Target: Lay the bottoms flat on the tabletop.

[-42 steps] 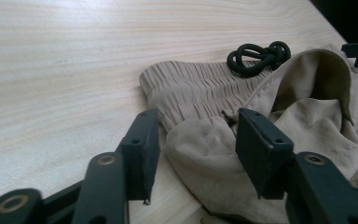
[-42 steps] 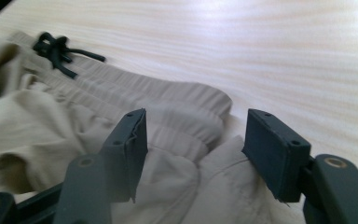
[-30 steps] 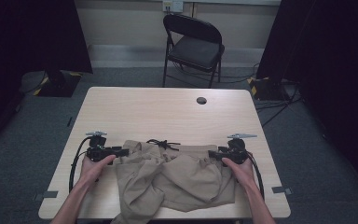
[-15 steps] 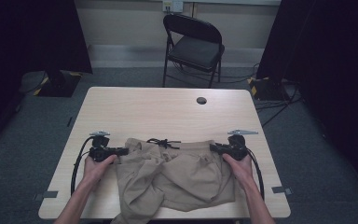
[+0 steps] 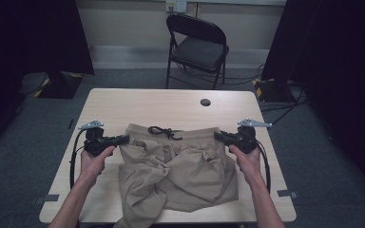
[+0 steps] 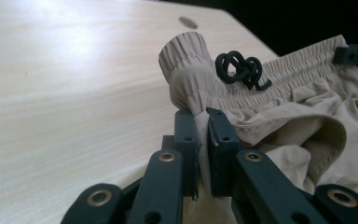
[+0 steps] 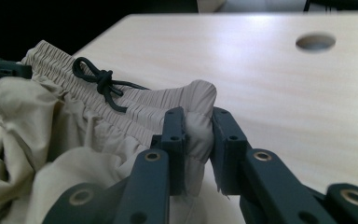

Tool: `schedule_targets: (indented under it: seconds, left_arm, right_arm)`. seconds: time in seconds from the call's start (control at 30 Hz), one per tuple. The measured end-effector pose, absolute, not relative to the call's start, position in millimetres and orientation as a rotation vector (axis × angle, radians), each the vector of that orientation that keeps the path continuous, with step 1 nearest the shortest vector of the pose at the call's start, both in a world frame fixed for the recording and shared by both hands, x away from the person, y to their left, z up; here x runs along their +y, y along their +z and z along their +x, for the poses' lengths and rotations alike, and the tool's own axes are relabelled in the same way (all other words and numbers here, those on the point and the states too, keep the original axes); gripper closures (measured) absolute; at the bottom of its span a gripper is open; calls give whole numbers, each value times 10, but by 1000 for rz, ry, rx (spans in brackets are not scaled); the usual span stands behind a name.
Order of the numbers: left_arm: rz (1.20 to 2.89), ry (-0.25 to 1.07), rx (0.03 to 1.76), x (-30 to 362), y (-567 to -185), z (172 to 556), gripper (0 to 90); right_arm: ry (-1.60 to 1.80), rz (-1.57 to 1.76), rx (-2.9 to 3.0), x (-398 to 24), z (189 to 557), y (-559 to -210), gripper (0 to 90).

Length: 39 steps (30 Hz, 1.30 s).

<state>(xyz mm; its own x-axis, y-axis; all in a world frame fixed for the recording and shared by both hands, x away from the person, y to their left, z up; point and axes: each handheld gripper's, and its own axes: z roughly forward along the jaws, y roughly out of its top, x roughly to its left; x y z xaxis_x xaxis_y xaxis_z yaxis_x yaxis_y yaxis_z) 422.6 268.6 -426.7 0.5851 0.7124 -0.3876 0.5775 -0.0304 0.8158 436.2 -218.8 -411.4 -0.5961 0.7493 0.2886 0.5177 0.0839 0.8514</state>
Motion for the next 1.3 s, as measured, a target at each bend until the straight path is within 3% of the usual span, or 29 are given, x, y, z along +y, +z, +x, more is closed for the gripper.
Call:
schedule_targets:
  seconds: [0.7,1.3]
  left_arm:
    - [1588,327,900,2714,-3216,4325,844]
    - [1556,393,833,2711,-2618,4604,843]
  right_arm:
    - [1652,1089,1915,-2307,4407,-2914,778]
    - [1652,1032,1848,-2294,4696,-2293,778]
